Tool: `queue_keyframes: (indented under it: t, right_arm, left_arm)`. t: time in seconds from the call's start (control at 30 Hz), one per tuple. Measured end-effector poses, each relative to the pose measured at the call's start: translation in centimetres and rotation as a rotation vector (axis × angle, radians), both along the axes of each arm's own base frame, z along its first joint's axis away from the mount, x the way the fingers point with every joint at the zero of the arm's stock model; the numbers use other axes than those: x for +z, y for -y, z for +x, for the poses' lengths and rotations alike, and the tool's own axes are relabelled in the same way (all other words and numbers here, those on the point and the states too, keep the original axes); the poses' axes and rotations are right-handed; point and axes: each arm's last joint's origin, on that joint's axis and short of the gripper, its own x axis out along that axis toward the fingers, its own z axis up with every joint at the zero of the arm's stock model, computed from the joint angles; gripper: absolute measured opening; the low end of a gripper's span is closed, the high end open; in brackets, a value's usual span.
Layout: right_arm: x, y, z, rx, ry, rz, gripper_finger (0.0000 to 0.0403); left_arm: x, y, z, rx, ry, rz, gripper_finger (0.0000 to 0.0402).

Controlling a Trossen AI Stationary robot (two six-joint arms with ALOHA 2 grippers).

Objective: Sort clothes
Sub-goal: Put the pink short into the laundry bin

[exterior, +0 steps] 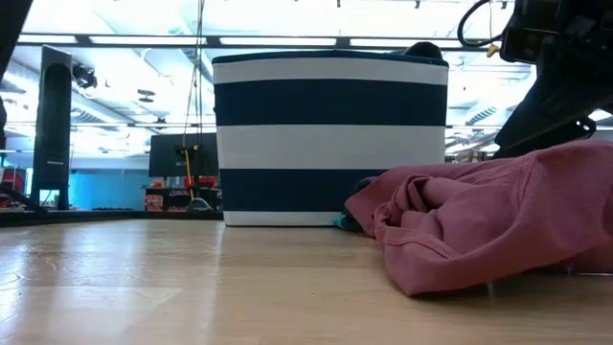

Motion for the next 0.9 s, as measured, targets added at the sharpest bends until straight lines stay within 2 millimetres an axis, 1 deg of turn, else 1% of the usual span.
queue_keyframes:
  t: [0.13, 0.23, 0.33, 0.47, 0.63, 0.73, 0.8, 0.9]
  right_arm:
    - [0.0, 0.0, 0.0, -0.009, 0.003, 0.012, 0.0199]
    - [0.0, 0.0, 0.0, -0.009, 0.006, 0.017, 0.0199]
    - [0.1, -0.1, 0.1, -0.008, 0.017, 0.031, 0.0199]
    - [0.4, -0.3, 0.4, -0.006, 0.054, 0.063, 0.0199]
    - [0.7, -0.4, 0.8, -0.011, 0.087, 0.124, 0.0199]
    - [1.1, -0.2, 1.2, -0.025, 0.085, 0.139, 0.0199]
    - [2.0, -0.2, 1.8, -0.032, 0.096, 0.149, 0.0197]
    - [3.7, -0.1, 2.7, -0.034, 0.079, 0.112, 0.019]
  left_arm:
    - [-3.7, 2.6, -1.2, 0.062, -0.17, 0.026, 0.0157]
    - [-6.5, 4.1, -2.0, 0.094, -0.243, 0.03, 0.0151]
    - [-8.4, 4.9, -2.7, 0.082, -0.235, -0.019, 0.0142]
    - [-10.7, 5.8, -3.9, 0.05, -0.162, -0.086, 0.0131]
    - [-13.2, 6.1, -6.2, 0.032, -0.051, -0.149, 0.0129]
    - [-15.2, 5.9, -7.8, 0.043, -0.021, -0.175, 0.0129]
    - [-16.3, 5.7, -9.0, 0.045, -0.014, -0.186, 0.0129]
    - [-18.0, 5.4, -10.3, 0.057, 0.011, -0.222, 0.0129]
